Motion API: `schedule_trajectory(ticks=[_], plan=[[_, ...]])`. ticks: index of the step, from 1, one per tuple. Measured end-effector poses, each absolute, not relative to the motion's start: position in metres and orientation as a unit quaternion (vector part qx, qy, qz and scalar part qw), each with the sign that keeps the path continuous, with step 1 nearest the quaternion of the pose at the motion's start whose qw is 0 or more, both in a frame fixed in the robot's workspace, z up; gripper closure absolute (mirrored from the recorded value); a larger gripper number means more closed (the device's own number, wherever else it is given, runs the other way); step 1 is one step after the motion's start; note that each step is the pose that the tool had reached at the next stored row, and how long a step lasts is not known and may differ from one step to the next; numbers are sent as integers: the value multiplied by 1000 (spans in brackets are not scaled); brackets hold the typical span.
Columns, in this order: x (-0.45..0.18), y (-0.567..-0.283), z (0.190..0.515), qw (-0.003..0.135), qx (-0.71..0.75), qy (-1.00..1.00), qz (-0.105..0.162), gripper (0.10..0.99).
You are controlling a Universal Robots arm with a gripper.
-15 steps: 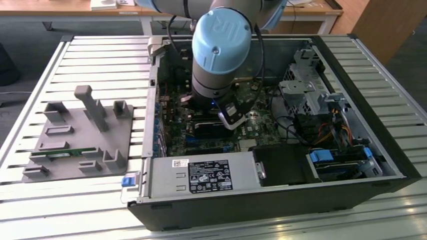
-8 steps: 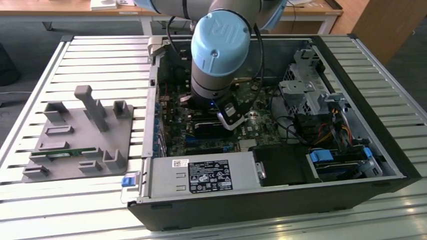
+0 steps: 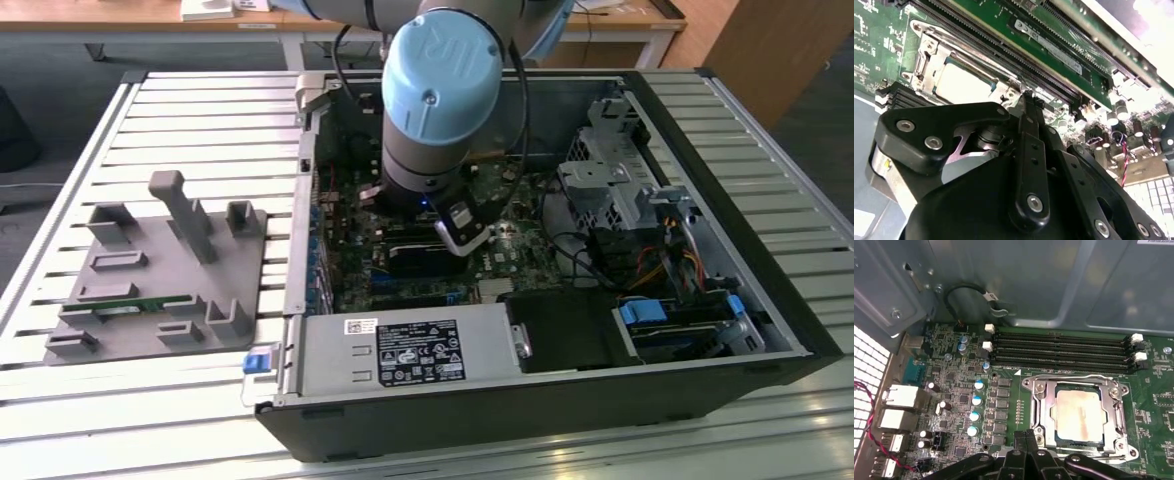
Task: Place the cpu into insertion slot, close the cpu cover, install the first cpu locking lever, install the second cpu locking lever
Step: 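Install the second cpu locking lever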
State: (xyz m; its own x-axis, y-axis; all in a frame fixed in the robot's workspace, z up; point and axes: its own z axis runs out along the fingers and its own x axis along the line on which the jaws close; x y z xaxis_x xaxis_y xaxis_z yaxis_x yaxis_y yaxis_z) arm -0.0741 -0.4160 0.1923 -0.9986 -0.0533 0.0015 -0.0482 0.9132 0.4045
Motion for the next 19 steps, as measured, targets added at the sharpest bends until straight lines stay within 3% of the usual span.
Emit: schedule_trajectory(ticks=[19], plan=[[-74,-416,221,5,21,-978,-207,980]])
